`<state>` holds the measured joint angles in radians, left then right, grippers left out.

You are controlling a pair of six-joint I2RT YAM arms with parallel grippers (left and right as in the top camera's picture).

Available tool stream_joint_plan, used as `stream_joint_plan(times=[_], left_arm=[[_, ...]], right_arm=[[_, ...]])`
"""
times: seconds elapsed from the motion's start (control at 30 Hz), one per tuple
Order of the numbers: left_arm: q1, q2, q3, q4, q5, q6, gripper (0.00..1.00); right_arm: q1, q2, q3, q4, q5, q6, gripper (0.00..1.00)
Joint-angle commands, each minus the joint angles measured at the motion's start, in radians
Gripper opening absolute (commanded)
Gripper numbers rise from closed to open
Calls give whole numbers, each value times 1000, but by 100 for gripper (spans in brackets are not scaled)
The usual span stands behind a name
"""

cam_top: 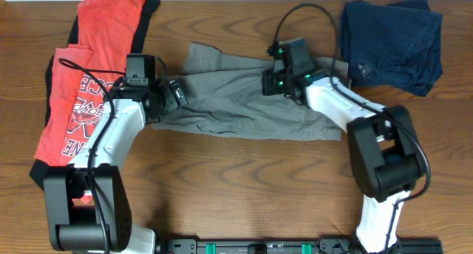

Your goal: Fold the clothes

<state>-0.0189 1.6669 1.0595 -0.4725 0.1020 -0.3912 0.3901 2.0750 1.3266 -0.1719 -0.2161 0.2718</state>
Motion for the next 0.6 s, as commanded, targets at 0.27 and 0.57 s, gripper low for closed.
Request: stream_joint_plan(times=[0.27, 0.57], left_arm=[[-1, 9, -9, -1, 3, -3, 100], [-19, 11, -9, 21, 3, 0, 100]], right_arm=[[1, 38, 6, 193, -2, 117, 1], [-13, 40, 6, 253, 129, 154, 4]])
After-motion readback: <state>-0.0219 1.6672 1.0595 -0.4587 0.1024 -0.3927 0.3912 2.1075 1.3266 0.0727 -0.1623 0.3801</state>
